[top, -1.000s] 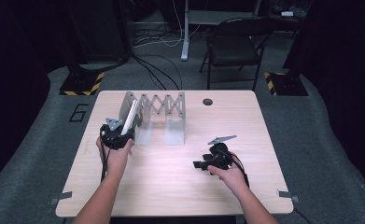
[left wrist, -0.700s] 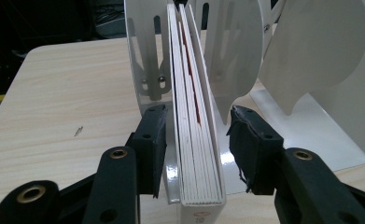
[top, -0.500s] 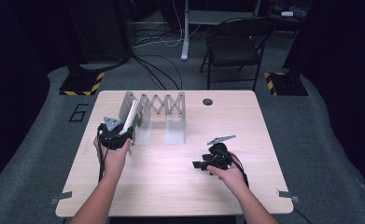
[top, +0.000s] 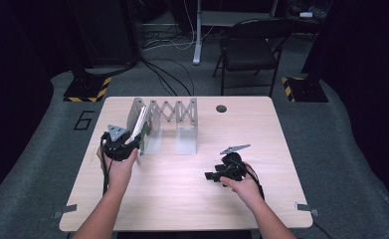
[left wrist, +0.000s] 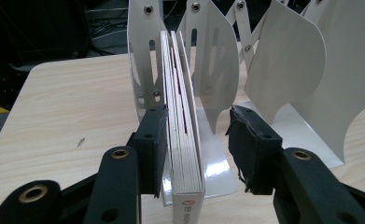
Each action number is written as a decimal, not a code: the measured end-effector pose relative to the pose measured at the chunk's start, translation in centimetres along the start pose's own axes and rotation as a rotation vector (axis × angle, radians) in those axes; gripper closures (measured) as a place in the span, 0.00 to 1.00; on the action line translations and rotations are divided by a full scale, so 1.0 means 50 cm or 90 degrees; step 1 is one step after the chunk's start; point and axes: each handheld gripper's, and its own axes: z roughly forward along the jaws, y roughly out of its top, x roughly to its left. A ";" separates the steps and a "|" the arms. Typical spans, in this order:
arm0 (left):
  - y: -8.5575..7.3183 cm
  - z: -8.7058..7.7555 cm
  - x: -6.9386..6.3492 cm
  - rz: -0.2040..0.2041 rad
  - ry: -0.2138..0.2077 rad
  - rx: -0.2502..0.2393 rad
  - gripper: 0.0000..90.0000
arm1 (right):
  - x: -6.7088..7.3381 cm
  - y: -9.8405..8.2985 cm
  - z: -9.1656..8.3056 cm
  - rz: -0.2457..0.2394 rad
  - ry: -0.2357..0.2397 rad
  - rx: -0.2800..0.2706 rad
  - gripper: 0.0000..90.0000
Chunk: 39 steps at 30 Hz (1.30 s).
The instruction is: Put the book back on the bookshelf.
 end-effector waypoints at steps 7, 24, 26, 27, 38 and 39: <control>0.002 -0.009 0.001 0.010 -0.004 0.001 0.64 | 0.001 0.000 0.000 0.005 0.001 0.000 0.43; 0.023 -0.039 -0.004 0.017 -0.014 0.000 0.65 | 0.000 0.000 -0.002 -0.002 0.000 -0.001 0.42; 0.024 -0.042 -0.006 0.016 -0.018 0.003 0.65 | 0.001 0.000 -0.003 0.003 0.001 0.000 0.43; 0.024 -0.043 -0.007 0.017 -0.020 0.005 0.65 | 0.001 0.000 -0.003 0.004 0.001 0.000 0.43; 0.026 -0.072 -0.022 0.033 -0.053 0.011 0.65 | 0.002 0.001 -0.004 0.004 -0.002 -0.004 0.42; 0.026 -0.074 -0.023 0.037 -0.057 0.011 0.65 | 0.002 0.001 -0.004 0.004 -0.002 -0.004 0.42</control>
